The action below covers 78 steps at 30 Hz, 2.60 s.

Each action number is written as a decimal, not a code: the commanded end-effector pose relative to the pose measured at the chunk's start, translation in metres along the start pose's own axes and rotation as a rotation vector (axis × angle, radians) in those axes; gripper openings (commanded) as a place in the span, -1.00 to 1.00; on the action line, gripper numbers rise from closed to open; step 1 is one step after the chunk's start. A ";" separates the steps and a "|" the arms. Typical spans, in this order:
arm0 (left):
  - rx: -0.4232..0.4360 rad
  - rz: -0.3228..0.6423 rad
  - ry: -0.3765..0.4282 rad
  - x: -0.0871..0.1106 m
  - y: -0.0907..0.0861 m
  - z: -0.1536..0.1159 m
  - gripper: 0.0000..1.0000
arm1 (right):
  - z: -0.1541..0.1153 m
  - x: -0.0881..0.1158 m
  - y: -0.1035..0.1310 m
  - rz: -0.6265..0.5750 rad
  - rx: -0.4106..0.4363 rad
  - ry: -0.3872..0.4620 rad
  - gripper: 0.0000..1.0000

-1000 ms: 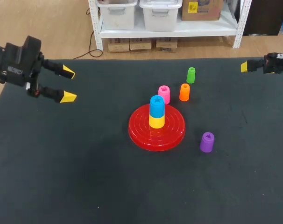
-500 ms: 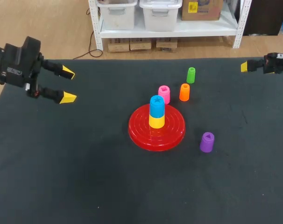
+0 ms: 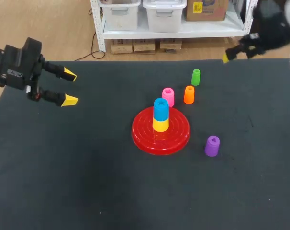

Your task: Pick up and stack the cylinders on the red base in this order: pink,purple,orange,green

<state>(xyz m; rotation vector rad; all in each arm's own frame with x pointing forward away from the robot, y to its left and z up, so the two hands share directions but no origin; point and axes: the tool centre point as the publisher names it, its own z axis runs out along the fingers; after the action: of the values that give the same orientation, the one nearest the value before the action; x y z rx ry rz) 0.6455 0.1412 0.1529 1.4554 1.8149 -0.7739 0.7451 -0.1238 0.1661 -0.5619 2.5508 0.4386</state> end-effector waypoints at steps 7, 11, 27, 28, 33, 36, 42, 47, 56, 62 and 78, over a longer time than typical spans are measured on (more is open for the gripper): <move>-0.003 0.002 -0.003 0.001 -0.001 0.000 1.00 | 0.029 -0.035 0.036 -0.302 0.106 0.313 1.00; -0.003 0.002 -0.003 0.001 -0.001 0.000 1.00 | 0.034 -0.030 0.054 -0.393 0.099 0.352 1.00; -0.003 0.002 -0.003 0.001 -0.001 0.000 1.00 | 0.045 -0.026 0.072 -0.468 0.087 0.356 1.00; -0.003 0.002 -0.003 0.001 -0.001 0.000 1.00 | 0.045 -0.026 0.072 -0.468 0.087 0.356 1.00; -0.003 0.002 -0.003 0.001 -0.001 0.000 1.00 | 0.045 -0.026 0.072 -0.468 0.087 0.356 1.00; -0.003 0.002 -0.003 0.001 -0.001 0.000 1.00 | 0.045 -0.026 0.072 -0.468 0.087 0.356 1.00; -0.003 0.002 -0.003 0.001 -0.001 0.000 1.00 | 0.067 -0.028 0.073 -0.529 0.072 0.501 1.00; -0.003 0.002 -0.003 0.001 -0.001 0.000 1.00 | 0.080 -0.034 0.087 -0.605 0.062 0.540 1.00; -0.003 0.002 -0.003 0.001 -0.001 0.000 1.00 | 0.107 -0.026 0.100 -0.708 0.028 0.554 1.00; -0.003 0.002 -0.003 0.001 -0.001 0.000 1.00 | 0.117 -0.019 0.101 -0.735 0.010 0.548 1.00; -0.003 0.002 -0.003 0.001 -0.001 0.000 1.00 | 0.143 0.000 0.110 -0.688 -0.011 0.594 1.00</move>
<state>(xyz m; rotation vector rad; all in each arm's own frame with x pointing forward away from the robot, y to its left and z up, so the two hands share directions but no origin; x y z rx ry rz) 0.6454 0.1412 0.1529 1.4551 1.8149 -0.7737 0.7491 0.0239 0.0723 -1.7016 2.6282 0.0400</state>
